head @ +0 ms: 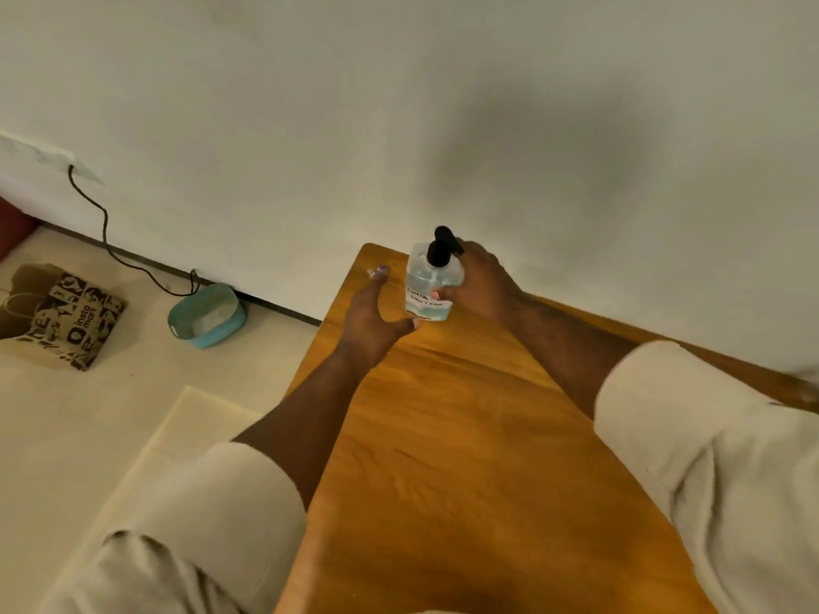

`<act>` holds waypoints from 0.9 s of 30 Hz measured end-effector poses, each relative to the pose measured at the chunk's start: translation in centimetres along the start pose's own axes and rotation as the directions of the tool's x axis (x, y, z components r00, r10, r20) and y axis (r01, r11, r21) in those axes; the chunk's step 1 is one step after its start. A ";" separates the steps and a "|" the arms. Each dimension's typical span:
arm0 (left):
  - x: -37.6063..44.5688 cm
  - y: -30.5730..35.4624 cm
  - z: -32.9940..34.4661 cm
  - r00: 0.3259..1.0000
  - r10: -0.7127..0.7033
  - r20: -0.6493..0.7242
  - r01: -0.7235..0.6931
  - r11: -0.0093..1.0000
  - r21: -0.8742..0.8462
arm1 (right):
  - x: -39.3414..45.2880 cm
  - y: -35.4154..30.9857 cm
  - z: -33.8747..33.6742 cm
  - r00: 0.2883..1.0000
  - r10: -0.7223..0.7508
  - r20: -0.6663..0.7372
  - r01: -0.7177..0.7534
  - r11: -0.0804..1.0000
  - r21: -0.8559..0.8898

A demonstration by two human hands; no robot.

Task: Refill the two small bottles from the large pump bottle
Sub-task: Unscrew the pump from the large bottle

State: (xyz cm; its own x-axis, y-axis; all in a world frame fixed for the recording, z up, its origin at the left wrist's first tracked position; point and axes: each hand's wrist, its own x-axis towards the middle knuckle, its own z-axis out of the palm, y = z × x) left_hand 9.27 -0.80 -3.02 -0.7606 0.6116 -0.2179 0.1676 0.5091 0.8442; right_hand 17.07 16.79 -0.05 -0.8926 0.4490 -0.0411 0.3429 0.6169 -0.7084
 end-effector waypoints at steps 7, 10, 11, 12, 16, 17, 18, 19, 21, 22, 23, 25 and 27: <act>-11.2 -0.8 5.9 0.972 -0.008 0.237 0.000 0.999 0.033 | -17.4 2.6 -4.2 0.994 0.094 -0.053 -0.094 0.995 0.015; -15.3 -0.6 8.5 0.946 0.026 0.323 -0.053 0.996 0.073 | -24.6 4.4 -5.0 0.980 0.191 -0.060 -0.190 0.982 0.020; -16.3 -0.4 9.2 0.937 0.043 0.345 -0.078 0.993 0.087 | -26.4 4.9 -5.1 0.977 0.208 -0.054 -0.207 0.978 0.026; -17.3 -0.3 9.8 0.928 0.061 0.368 -0.102 0.990 0.094 | -28.2 5.4 -5.0 0.975 0.218 -0.048 -0.217 0.976 0.032; -20.7 0.8 12.4 0.892 0.116 0.437 -0.165 0.983 0.077 | -33.7 7.0 -4.6 0.964 0.261 -0.051 -0.256 0.963 0.083; -21.3 1.3 13.0 0.883 0.129 0.450 -0.185 0.979 0.082 | -34.7 7.3 -4.5 0.964 0.260 -0.060 -0.253 0.962 0.106; -21.8 1.8 13.6 0.875 0.148 0.461 -0.211 0.974 0.088 | -35.5 7.4 -4.4 0.966 0.249 -0.070 -0.239 0.963 0.123; -22.3 2.2 14.1 0.866 0.167 0.471 -0.237 0.967 0.093 | -36.1 7.6 -4.4 0.970 0.230 -0.082 -0.218 0.966 0.136; -23.0 3.0 15.1 0.856 0.198 0.478 -0.280 0.954 0.106 | -36.7 7.7 -4.3 0.976 0.191 -0.104 -0.174 0.972 0.156; -23.2 3.5 15.5 0.852 0.213 0.478 -0.303 0.945 0.120 | -36.9 7.8 -4.4 0.978 0.177 -0.110 -0.158 0.974 0.164; -23.5 3.8 15.8 0.849 0.227 0.477 -0.328 0.934 0.141 | -37.0 7.8 -4.5 0.980 0.166 -0.112 -0.145 0.974 0.174; -23.7 4.5 16.3 0.847 0.245 0.472 -0.375 0.904 0.205 | -37.1 7.7 -4.8 0.981 0.159 -0.108 -0.134 0.969 0.207; -23.9 5.1 16.4 0.856 0.234 0.461 -0.390 0.878 0.277 | -37.0 7.6 -5.2 0.981 0.163 -0.103 -0.136 0.964 0.227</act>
State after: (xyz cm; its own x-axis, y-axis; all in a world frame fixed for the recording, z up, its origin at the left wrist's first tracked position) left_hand 38.58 -2.83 -1.58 -0.3223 0.9220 -0.2145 0.6170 0.3764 0.6911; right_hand 54.22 8.20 -0.22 -0.7900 0.6074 -0.0831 0.3858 0.3873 -0.8373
